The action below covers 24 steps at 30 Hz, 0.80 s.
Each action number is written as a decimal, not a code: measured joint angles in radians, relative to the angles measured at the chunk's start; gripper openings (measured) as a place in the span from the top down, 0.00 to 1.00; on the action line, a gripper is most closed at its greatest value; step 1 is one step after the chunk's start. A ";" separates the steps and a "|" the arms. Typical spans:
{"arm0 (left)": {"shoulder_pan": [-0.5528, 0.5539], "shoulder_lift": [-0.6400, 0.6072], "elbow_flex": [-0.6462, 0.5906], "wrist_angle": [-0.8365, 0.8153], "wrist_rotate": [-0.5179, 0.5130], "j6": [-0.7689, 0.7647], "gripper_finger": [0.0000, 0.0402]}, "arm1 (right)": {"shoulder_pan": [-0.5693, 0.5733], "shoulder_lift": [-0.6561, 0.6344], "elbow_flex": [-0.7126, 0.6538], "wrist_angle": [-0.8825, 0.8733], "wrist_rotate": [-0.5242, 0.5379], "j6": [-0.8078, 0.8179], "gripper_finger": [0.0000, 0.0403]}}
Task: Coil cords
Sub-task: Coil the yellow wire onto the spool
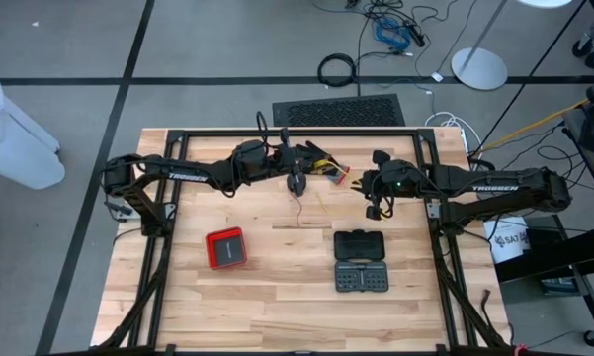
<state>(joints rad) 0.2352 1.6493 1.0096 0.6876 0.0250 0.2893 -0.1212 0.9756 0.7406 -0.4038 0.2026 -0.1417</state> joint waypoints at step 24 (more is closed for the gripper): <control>0.000 0.000 -0.001 -0.002 0.003 0.003 1.00 | 0.012 -0.042 0.000 -0.129 0.011 0.083 0.75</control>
<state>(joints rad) 0.2356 1.6493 1.0088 0.6854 0.0277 0.2919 -0.1093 0.9337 0.7410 -0.5331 0.2134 -0.0583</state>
